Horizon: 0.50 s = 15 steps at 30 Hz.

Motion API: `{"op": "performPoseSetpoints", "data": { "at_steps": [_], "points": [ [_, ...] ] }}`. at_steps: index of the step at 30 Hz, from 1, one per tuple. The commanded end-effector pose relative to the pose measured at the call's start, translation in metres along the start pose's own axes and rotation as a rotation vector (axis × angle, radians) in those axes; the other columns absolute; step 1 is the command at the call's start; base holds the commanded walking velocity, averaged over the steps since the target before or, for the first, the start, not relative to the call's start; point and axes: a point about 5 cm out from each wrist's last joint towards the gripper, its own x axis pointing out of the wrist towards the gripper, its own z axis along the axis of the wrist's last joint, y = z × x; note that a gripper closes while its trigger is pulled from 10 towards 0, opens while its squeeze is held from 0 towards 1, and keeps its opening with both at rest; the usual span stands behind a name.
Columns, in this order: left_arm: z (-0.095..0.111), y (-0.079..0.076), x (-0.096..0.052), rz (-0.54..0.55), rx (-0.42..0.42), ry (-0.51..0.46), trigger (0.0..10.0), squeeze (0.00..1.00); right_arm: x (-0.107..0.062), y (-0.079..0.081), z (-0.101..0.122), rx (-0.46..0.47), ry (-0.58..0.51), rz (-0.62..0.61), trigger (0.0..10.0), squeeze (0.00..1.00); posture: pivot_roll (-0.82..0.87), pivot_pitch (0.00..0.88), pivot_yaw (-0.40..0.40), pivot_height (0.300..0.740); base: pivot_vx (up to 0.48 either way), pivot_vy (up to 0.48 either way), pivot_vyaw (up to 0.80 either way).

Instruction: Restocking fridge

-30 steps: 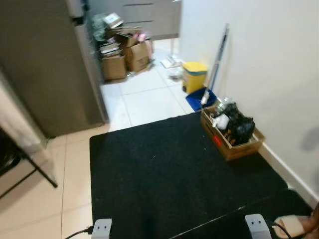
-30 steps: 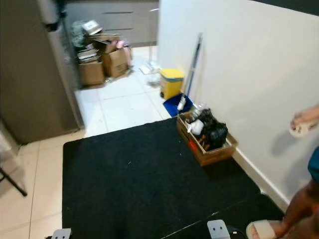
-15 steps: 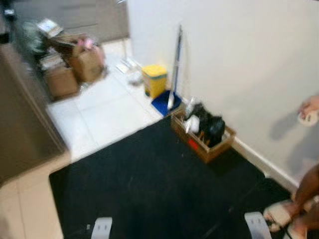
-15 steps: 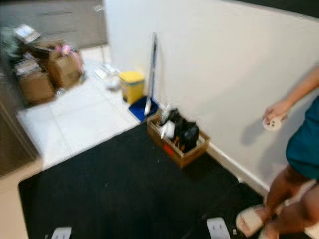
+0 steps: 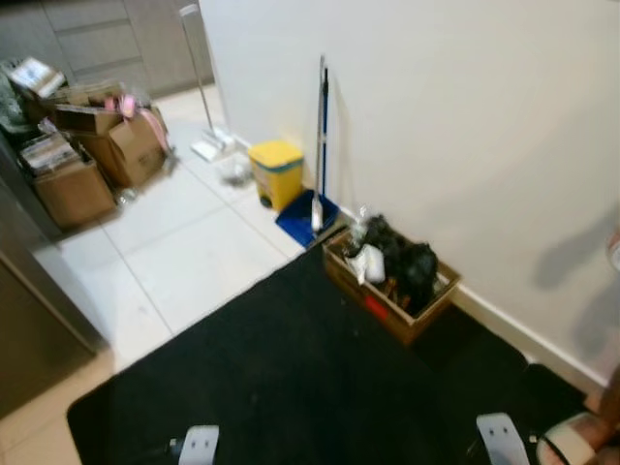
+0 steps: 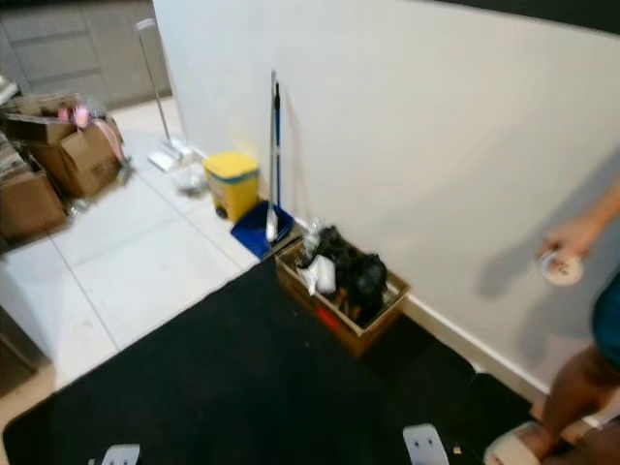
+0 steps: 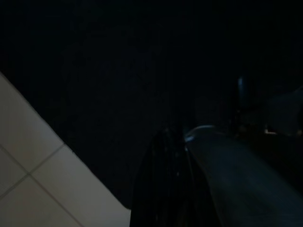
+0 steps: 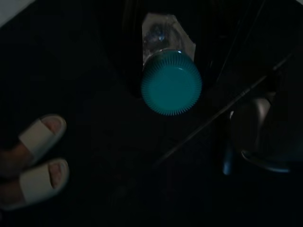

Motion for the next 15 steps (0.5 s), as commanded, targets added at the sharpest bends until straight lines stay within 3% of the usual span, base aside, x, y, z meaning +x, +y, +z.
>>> {"op": "performPoseSetpoints", "data": {
  "at_steps": [1, 15],
  "points": [
    [-0.0039, 0.0016, -0.001, 0.006, 0.001, 0.014, 10.0, 0.0, -0.0001, -0.0039, 0.0043, 0.003, -0.018, -0.011, 10.0, 0.0, -0.03, 0.0, 0.0, 0.74, 0.375, 0.0, 0.0],
    [-0.0044, 0.0007, -0.0008, 0.005, 0.001, 0.016, 10.0, 0.0, -0.0003, -0.0041, 0.0041, 0.018, -0.028, 0.0, 10.0, 0.0, -0.03, 0.0, 0.001, 0.74, 0.376, 0.0, 0.0]
  ]
}}
